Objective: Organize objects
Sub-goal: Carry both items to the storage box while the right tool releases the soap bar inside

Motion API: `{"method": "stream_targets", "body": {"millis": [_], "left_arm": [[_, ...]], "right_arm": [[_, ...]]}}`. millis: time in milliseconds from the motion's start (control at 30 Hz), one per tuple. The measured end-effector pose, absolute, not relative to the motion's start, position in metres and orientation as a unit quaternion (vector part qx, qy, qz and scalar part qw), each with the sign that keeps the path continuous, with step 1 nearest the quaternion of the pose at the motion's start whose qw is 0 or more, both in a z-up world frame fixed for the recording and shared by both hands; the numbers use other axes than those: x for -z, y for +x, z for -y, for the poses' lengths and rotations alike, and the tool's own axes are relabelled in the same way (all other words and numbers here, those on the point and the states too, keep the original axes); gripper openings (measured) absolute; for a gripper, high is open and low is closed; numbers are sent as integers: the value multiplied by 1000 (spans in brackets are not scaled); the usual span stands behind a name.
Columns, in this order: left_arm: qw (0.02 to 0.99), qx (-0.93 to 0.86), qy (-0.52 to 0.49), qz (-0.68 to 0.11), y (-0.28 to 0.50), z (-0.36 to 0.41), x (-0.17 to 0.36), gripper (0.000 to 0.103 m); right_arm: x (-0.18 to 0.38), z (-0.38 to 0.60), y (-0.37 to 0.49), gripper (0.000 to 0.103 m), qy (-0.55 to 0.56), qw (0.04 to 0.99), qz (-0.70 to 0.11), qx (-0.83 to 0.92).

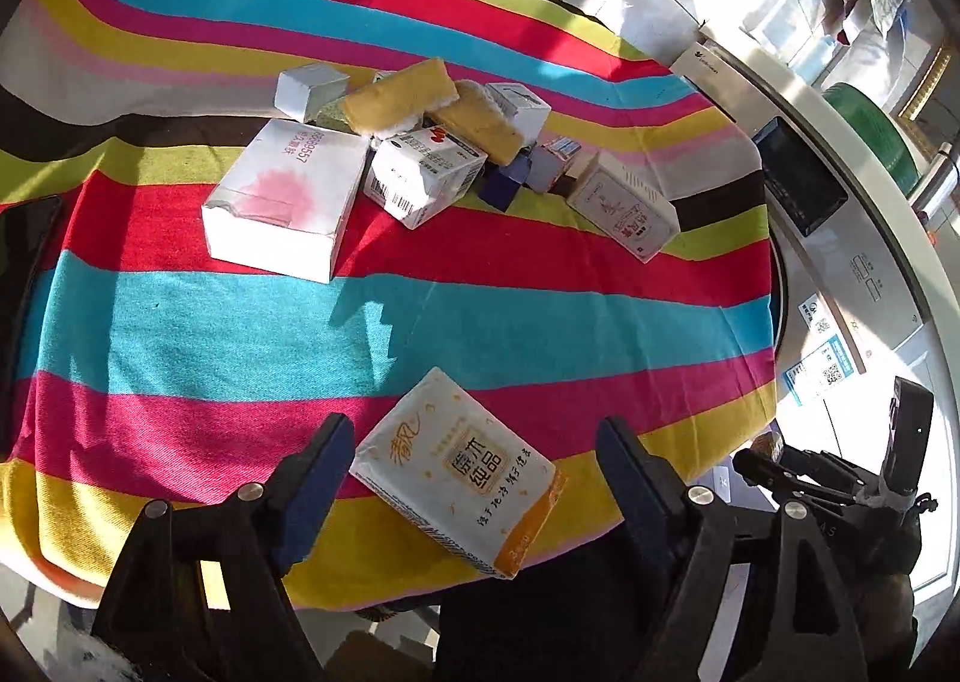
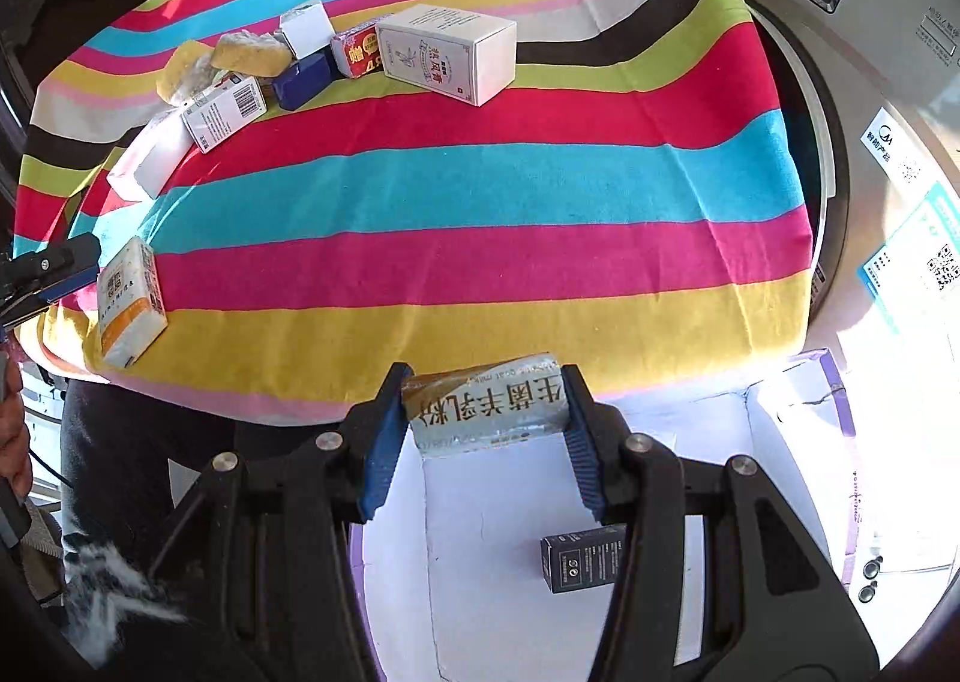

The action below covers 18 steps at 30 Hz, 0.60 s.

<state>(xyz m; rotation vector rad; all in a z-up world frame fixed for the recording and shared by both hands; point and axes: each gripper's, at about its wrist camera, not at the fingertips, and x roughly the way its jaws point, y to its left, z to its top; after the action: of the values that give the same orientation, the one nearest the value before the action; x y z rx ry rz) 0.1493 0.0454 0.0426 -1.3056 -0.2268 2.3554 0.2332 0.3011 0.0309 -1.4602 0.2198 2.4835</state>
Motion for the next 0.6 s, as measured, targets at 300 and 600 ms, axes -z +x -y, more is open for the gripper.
{"method": "stream_targets", "body": {"millis": [300,600], "left_arm": [[266,-838,-471,-72,147,-64,-28,87],[303,-820,-470,-119,152,-75,-11,80]], "right_arm": [[-20,-316,265,53,-527,146,-87,-833],[-8,-327,278,53,-543,165,-97,-818]]}}
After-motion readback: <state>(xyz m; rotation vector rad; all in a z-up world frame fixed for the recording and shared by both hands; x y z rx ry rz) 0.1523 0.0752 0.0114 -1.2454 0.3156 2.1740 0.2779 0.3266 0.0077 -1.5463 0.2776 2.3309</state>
